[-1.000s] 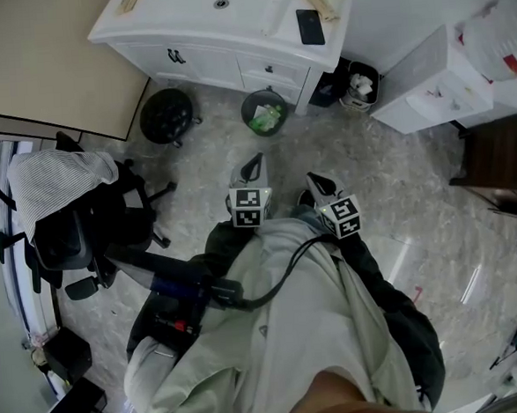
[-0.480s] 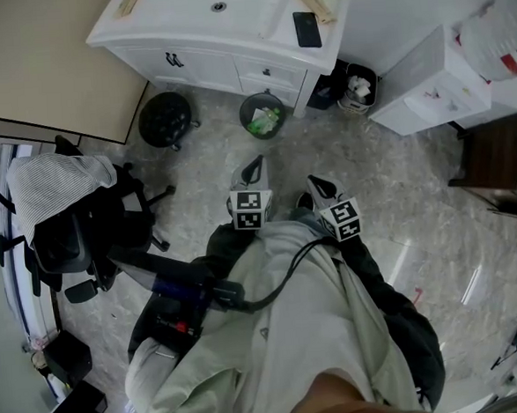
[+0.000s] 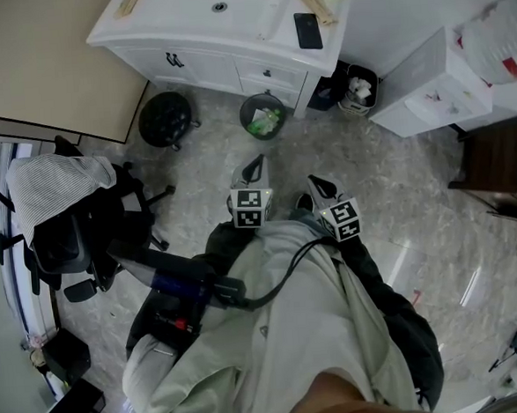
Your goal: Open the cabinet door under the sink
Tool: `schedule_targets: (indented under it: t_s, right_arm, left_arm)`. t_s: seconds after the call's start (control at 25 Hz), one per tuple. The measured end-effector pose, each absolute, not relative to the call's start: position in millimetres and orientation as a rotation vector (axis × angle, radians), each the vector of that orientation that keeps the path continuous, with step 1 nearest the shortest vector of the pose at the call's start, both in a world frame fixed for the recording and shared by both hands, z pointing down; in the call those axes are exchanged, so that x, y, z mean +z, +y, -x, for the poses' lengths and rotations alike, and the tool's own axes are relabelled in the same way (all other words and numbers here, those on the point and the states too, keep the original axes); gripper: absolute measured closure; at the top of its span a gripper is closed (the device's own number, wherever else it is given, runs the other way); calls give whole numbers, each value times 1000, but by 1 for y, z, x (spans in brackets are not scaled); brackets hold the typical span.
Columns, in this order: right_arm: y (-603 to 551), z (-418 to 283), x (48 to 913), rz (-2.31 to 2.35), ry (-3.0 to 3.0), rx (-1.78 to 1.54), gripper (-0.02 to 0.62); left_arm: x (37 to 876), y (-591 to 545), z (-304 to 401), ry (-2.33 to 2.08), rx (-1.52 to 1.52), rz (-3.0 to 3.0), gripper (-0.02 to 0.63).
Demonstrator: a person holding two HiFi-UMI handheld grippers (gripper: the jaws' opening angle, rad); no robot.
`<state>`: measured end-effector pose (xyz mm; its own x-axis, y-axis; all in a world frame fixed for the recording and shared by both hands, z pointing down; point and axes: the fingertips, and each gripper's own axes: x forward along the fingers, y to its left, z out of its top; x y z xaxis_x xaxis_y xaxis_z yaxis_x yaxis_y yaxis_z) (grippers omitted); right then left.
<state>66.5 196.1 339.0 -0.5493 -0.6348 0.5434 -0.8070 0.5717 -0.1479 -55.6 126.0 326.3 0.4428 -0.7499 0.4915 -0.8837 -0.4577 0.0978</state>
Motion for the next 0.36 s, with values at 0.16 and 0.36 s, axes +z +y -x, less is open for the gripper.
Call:
schedule_targets:
  t_s: [0.16, 0.36]
  right_arm:
    - [192, -66, 340, -1160, -2371, 539, 594]
    - [188, -70, 339, -1161, -2373, 541, 594]
  left_arm:
    - [327, 123, 55, -1386, 557, -2357, 600]
    - [329, 120, 52, -1382, 560, -2356, 600]
